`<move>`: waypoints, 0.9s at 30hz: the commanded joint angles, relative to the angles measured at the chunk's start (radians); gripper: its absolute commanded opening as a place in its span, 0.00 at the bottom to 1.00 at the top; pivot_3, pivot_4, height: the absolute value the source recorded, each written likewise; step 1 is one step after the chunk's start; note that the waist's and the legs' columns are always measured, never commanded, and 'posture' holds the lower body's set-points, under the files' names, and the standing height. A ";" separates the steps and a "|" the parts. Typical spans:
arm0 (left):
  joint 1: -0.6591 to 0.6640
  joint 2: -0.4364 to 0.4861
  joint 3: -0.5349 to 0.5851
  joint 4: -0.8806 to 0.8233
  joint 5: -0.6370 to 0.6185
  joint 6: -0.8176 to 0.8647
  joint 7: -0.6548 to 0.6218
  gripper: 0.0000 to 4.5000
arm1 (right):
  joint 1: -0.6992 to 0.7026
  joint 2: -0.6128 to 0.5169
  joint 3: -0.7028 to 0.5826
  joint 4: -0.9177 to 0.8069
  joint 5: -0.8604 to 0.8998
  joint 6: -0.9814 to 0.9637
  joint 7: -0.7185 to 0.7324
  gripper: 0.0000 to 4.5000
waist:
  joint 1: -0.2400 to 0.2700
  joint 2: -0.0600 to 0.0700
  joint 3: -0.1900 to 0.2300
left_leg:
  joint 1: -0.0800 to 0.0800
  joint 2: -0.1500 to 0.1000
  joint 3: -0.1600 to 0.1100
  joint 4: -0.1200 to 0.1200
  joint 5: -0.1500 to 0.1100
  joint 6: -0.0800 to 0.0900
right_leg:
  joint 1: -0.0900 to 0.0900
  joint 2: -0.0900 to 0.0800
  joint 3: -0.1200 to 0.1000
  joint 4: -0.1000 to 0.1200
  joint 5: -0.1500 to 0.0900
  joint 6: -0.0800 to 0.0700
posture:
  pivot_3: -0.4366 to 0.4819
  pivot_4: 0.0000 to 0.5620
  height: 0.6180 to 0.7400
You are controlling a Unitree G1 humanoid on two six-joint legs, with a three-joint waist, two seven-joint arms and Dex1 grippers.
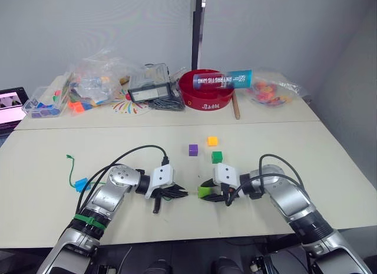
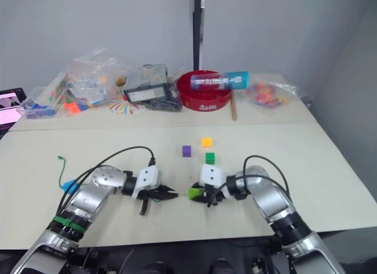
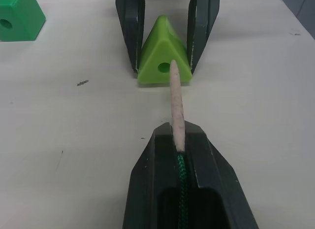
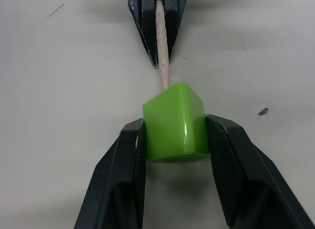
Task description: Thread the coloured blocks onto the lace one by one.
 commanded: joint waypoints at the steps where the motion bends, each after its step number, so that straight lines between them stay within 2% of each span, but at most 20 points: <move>1: -0.016 0.007 -0.020 0.010 0.047 -0.003 0.022 0.00 | 0.013 -0.019 0.004 -0.023 0.004 0.016 0.006 0.29 | 0.001 0.000 0.000 | 0.000 0.000 0.000 0.000 0.000 0.000 | 0.000 0.000 0.000 0.000 0.000 0.000 | 0.48 0.27 1.00; 18: -0.028 0.043 -0.092 -0.067 0.144 0.039 0.036 0.00 | 0.023 -0.025 0.003 -0.050 0.013 0.044 -0.009 0.29 | 0.002 0.000 0.000 | 0.001 0.000 0.000 0.000 0.000 0.000 | 0.001 0.000 0.000 0.000 0.000 0.000 | 0.48 0.27 1.00; 21: -0.043 0.056 -0.117 -0.084 0.207 0.034 0.068 0.00 | 0.028 -0.029 0.003 -0.069 0.016 0.056 -0.011 0.29 | 0.002 0.000 0.000 | 0.001 0.000 -0.001 0.000 0.000 0.000 | 0.002 0.000 0.000 0.000 0.000 0.000 | 0.48 0.27 1.00; 27: -0.044 0.015 -0.140 -0.107 0.231 0.063 0.113 0.00 | 0.037 -0.019 0.016 -0.107 0.018 0.083 -0.024 0.29 | 0.006 0.000 0.000 | 0.003 -0.001 -0.001 0.000 0.000 0.000 | 0.004 0.000 0.000 0.000 0.000 0.000 | 0.48 0.27 1.00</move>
